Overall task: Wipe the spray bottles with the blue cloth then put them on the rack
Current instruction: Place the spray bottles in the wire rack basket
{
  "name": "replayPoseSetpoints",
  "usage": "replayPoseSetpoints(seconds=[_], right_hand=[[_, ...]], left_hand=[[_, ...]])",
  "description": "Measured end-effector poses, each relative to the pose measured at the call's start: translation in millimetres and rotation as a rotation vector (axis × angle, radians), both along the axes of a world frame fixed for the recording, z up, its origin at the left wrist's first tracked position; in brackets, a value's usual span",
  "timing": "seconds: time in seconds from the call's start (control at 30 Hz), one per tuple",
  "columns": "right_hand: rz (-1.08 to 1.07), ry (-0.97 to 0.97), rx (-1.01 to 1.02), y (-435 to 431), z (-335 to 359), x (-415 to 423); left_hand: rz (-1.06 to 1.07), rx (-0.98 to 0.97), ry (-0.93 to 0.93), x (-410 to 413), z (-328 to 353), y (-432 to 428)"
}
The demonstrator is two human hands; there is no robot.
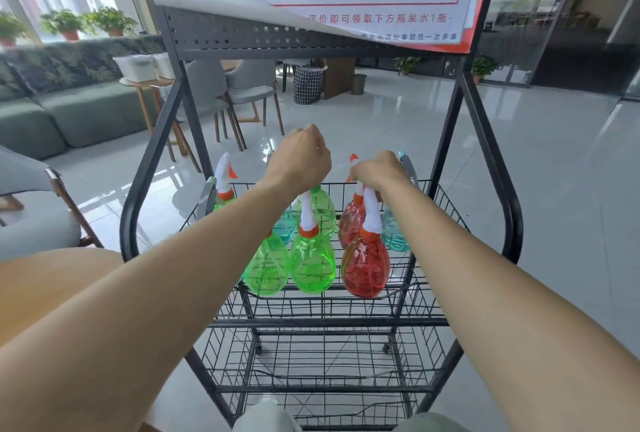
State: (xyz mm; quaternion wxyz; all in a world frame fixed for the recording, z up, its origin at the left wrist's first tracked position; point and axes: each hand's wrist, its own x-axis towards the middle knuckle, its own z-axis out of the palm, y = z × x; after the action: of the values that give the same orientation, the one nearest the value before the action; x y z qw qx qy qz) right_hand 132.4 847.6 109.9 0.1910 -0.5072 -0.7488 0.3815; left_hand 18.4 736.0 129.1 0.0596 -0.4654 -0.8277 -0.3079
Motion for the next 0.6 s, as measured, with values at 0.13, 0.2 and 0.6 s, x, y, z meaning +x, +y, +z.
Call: replayPoseSetpoints(seconds=[0.13, 0.2, 0.6], right_hand=[[-0.081, 0.127, -0.001, 4, -7, 0], [-0.108, 0.168, 0.016, 5, -11, 1], [0.022, 0.203, -0.103, -3, -5, 6]], left_hand=[[-0.008, -0.008, 0.01, 3, 0, 2], [-0.01, -0.005, 0.013, 3, 0, 3], [-0.033, -0.007, 0.017, 7, -2, 5]])
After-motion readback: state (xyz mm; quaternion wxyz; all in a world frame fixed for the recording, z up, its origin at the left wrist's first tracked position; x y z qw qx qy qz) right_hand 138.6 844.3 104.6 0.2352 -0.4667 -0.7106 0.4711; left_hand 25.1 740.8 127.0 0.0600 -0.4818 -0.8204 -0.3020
